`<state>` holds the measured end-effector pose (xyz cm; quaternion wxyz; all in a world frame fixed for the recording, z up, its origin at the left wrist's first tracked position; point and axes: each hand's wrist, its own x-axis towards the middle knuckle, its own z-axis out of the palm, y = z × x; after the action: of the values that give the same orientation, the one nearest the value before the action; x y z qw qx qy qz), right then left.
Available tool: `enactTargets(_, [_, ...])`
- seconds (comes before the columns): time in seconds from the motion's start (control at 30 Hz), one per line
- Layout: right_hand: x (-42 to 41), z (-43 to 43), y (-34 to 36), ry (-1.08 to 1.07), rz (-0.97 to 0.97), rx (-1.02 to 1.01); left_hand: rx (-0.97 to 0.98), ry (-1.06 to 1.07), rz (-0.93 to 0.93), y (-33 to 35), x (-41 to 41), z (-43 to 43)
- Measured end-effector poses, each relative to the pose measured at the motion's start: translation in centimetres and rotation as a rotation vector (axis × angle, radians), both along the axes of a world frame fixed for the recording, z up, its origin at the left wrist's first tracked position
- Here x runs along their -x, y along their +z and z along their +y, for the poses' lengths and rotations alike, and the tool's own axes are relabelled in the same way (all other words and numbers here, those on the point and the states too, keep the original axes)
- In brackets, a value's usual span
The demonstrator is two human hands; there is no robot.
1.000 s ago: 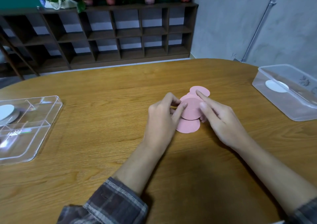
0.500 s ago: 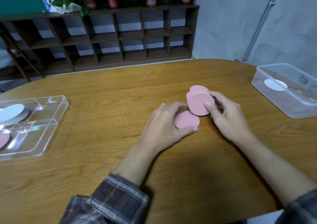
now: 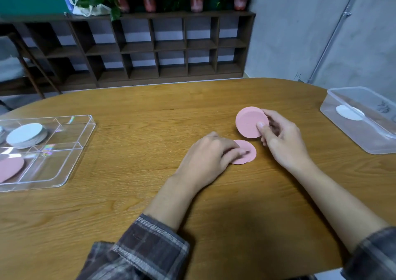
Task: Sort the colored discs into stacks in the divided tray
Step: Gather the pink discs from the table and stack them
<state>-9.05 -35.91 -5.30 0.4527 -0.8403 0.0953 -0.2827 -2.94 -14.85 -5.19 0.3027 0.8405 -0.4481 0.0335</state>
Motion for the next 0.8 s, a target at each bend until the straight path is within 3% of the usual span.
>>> enactTargets(0.33, [0.1, -0.2, -0.8, 0.044, 0.045, 0.100, 0.283, 0.107, -0.112, -0.7, -0.9, -1.4])
enactTargets(0.53, [0.3, 0.2, -0.6, 0.105, 0.051, 0.098, 0.512, 0.242, 0.004, -0.7, -1.0, -2.0])
enactTargets(0.8, [0.3, 0.8, -0.5, 0.166, 0.067, 0.088, 0.576, 0.314, 0.137, -0.9, -1.0, -2.4])
